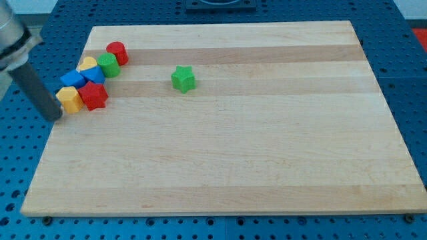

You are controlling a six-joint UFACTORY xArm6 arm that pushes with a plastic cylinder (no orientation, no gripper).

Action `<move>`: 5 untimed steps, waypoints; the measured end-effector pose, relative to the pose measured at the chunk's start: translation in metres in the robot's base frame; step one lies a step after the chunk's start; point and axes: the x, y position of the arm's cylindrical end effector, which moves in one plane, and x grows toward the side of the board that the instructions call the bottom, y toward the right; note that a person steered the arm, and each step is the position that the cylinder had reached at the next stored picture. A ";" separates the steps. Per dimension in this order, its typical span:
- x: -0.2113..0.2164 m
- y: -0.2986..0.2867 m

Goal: Slide the cube to the left of the red circle along with heart

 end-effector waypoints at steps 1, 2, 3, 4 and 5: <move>-0.013 -0.001; -0.036 -0.001; -0.056 0.012; -0.025 0.012; -0.019 0.000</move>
